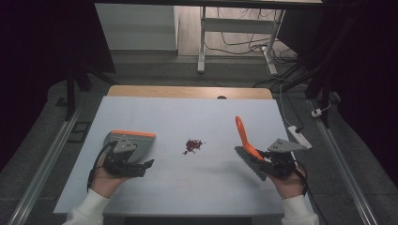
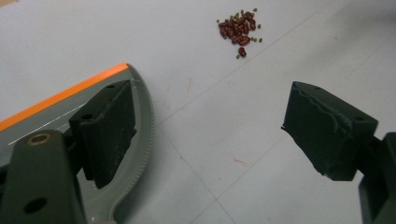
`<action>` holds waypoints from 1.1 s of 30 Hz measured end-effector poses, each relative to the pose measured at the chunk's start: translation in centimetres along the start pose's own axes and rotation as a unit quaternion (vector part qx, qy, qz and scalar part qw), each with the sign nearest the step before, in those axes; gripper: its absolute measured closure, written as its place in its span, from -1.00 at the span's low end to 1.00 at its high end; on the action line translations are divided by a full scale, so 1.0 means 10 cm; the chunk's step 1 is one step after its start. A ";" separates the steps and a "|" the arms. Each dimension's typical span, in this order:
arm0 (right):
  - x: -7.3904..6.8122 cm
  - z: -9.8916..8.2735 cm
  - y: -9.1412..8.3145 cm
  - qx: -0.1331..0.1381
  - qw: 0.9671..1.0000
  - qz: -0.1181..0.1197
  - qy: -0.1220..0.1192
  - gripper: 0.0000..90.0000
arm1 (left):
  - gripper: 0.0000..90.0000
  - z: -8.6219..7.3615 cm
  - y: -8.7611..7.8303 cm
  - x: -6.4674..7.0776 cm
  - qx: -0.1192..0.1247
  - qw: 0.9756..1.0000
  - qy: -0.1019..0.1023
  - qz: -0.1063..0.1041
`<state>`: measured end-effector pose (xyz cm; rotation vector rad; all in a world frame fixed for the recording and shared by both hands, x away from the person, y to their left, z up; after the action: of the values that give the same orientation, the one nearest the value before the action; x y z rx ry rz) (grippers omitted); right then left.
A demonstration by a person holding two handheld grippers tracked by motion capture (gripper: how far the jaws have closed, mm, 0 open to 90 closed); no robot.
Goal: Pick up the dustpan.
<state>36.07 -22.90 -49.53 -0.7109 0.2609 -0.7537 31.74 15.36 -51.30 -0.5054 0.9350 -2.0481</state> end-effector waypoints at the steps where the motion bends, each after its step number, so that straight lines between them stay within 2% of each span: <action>1: 0.00 0.00 0.00 -0.001 1.000 0.000 0.001 0.55 | -0.61 0.01 -0.01 0.00 -0.001 1.000 0.000 -0.001; 5: 0.01 0.01 -0.01 0.000 1.000 -0.006 0.004 0.55 | -0.60 0.00 -0.03 -0.03 -0.003 1.000 0.002 -0.001; 14: 0.06 0.03 -0.03 0.004 1.000 -0.011 0.010 0.55 | -0.57 -0.12 -0.10 -0.33 -0.015 0.998 -0.056 0.015; 17: 0.06 0.02 -0.03 0.003 1.000 -0.011 0.011 0.55 | -0.58 -0.16 -0.16 -0.41 -0.015 0.997 -0.067 0.026; 25: 0.05 0.02 -0.01 -0.001 1.000 -0.009 0.009 0.55 | -0.60 -0.21 -0.36 -0.52 -0.012 0.996 -0.083 0.032; 30: 0.05 0.00 0.02 -0.006 1.000 -0.010 0.009 0.55 | -0.62 -0.31 -0.32 -0.51 -0.037 0.995 -0.085 0.025; 33: 0.04 0.00 0.02 -0.007 1.000 -0.009 0.008 0.55 | -0.62 -0.39 -0.26 -0.50 -0.058 0.994 -0.087 0.032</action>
<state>36.54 -23.06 -49.64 -0.7218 0.2746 -0.7755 30.92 22.15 -51.97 -0.6958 0.9569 -1.8678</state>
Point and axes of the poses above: each handheld gripper's, and its own axes: y roughly forward along the jaws, z roughly out of its top, x roughly to its right, the point moved 9 cm from there along y, roughly forward along the jaws, and after that the axes turned 6 degrees about -x, right-handed, at the moved point
